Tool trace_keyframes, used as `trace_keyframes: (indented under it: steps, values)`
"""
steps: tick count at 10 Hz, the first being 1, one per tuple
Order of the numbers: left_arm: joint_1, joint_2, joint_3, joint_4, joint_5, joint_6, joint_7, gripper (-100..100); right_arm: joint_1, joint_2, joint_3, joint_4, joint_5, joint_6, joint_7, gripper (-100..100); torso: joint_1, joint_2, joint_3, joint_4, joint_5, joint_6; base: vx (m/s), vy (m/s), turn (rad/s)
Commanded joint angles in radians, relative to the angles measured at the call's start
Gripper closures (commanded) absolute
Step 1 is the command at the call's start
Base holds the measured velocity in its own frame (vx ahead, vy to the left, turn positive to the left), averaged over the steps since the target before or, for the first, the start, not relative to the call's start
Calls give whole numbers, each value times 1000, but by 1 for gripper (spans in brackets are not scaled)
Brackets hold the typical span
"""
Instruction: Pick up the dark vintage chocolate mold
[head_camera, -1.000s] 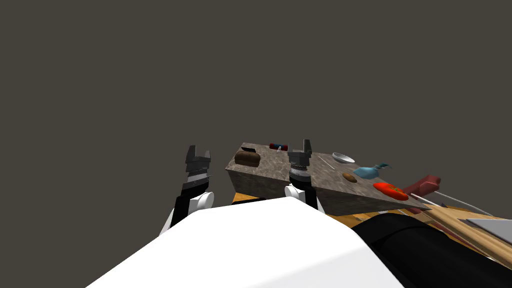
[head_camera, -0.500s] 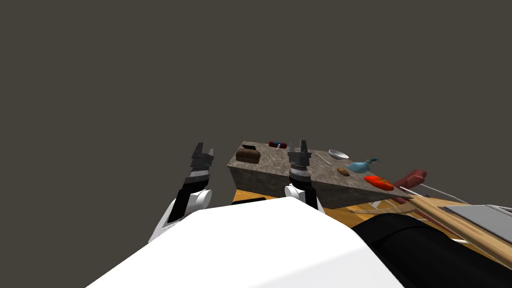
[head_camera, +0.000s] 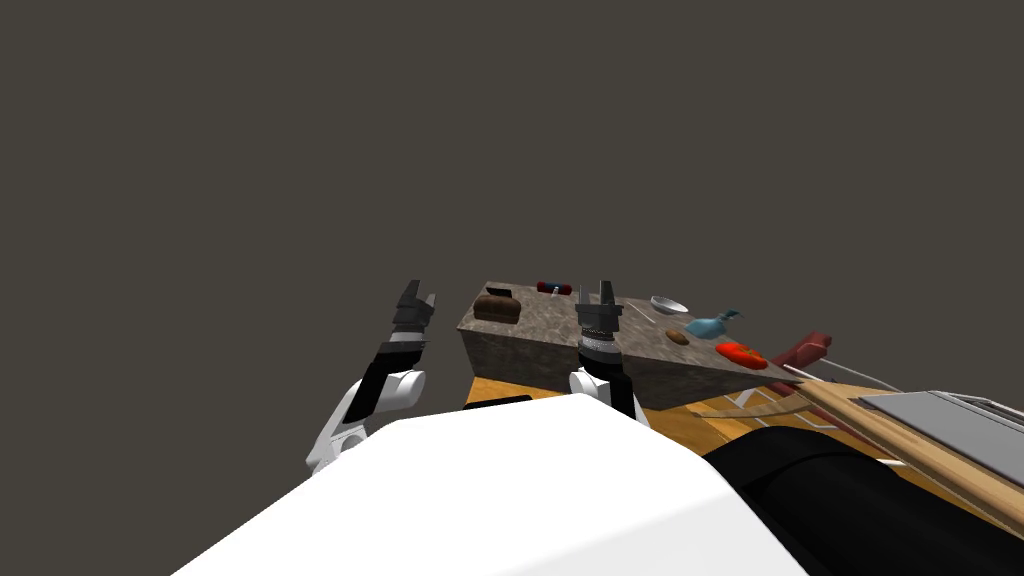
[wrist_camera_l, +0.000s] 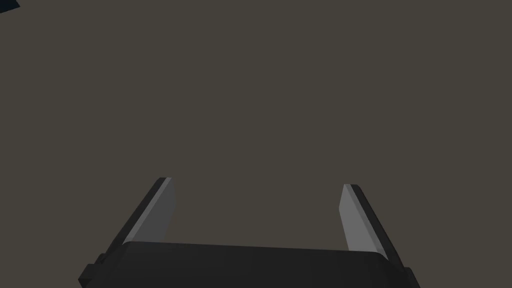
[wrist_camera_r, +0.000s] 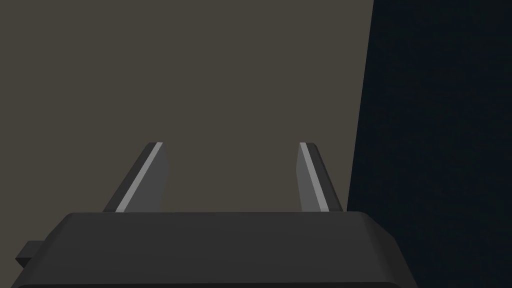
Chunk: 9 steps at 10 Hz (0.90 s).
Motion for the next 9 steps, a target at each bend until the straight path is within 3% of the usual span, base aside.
trace_keyframes:
  steps: [1, 4, 5, 6, 7, 8, 9]
  values:
    - [-13, 9, 1, -3, -3, 35, 6, -100, 0, 0, 0, 0, 0, 0, 0, 0, 0, 0, 0, 0, 0, 0, -40, 19, -21]
    - [-78, 33, -4, -1, -19, 124, 25, -100, 0, 0, 0, 0, 0, 0, 0, 0, -1, 0, 0, 0, 0, 0, -50, 22, -28]
    - [-78, 33, -4, -1, -19, 139, 25, -100, 0, 0, 0, 0, 0, 0, 0, 0, 0, 0, 0, 0, 0, 0, -36, 27, -25]
    - [-113, 42, -6, 1, -27, 174, 35, -100, 0, 0, 0, 0, 0, 0, 0, 0, 0, -1, 0, 0, 0, 0, -47, 30, -49]
    - [-113, 42, -6, 1, -27, 196, 35, -100, 0, 0, 0, 0, 0, 0, 0, 0, 0, -1, 0, 0, 0, 0, -44, 25, -24]
    - [-150, 50, -8, 2, -36, 229, 47, -100, 0, 0, 0, 0, 0, 0, 0, 0, 0, -1, 0, 0, 0, 0, -51, 23, -35]
    - [-150, 50, -8, 2, -36, 255, 47, -100, 0, 0, 0, 0, 0, 0, 0, 0, 0, 0, 0, 0, 0, 0, -44, 23, -31]
